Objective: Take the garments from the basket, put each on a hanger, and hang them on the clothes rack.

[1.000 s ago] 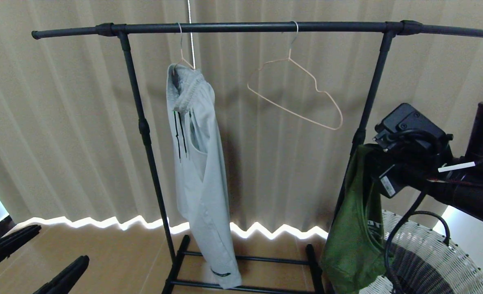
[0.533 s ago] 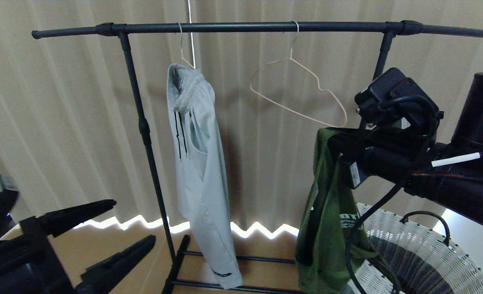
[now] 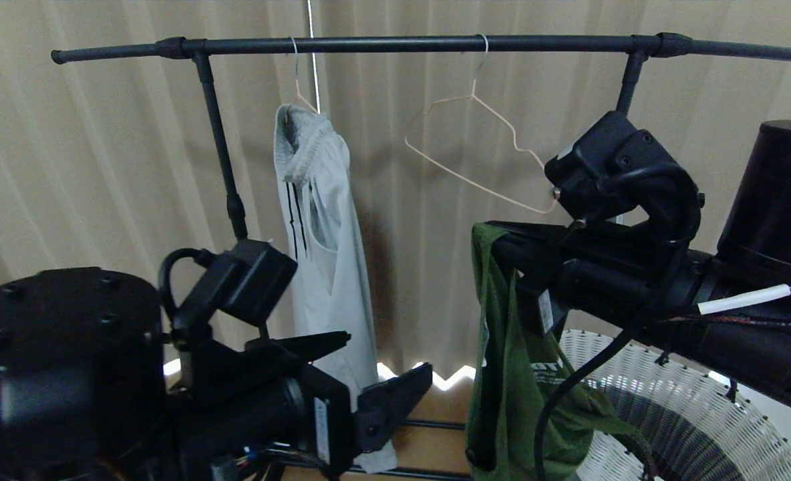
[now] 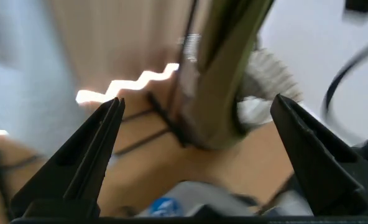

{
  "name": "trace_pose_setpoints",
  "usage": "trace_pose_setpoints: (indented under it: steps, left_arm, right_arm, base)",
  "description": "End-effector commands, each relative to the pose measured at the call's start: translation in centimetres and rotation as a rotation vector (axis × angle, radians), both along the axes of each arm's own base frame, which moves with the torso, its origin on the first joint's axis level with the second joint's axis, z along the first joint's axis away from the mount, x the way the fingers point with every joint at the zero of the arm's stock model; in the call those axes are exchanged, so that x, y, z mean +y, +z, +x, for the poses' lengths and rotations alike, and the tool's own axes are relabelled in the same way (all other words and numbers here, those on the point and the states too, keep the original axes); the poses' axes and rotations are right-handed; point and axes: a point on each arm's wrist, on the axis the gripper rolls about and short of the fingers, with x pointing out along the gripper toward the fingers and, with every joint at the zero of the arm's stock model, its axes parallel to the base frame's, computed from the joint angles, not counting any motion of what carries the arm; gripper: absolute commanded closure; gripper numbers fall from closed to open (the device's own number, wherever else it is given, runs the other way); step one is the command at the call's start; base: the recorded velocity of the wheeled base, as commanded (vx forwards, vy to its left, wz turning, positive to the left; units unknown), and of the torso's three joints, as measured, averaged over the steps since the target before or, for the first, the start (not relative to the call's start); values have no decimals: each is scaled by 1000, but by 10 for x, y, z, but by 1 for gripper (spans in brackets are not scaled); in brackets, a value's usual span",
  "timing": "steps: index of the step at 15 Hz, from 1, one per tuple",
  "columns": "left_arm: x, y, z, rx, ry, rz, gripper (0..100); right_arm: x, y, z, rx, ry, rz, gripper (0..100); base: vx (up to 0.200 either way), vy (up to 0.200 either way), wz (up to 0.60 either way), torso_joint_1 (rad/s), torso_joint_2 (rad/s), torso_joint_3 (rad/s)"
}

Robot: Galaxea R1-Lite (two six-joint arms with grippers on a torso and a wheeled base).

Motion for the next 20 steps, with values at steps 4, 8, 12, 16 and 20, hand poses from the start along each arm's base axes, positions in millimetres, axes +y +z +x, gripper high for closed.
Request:
trace_pose_setpoints:
  steps: [4,8,12,16,20]
  left_arm:
    - [-48,-35,25,62,-1,-4,0]
    - [-51,-61,45,113,108,55,0]
    - [-48,-75,44,147,135,91,0]
    - [-21,-100,24,210,151,196,0]
    - [-12,-101,15,204,170,216,100]
  right_arm:
    - [8,3,-6,16,56,39,100]
    - [6,4,-8,14,58,44,100]
    - [4,6,-10,9,59,50,100]
    - [1,10,-12,0,57,60,100]
    - [1,9,-11,2,53,58,100]
  base:
    - [0,0,0,0,0,0]
    - [0,0,0,0,0,0]
    - [0,0,0,0,0,0]
    - [0,0,0,0,0,0]
    - [0,0,0,0,0,0]
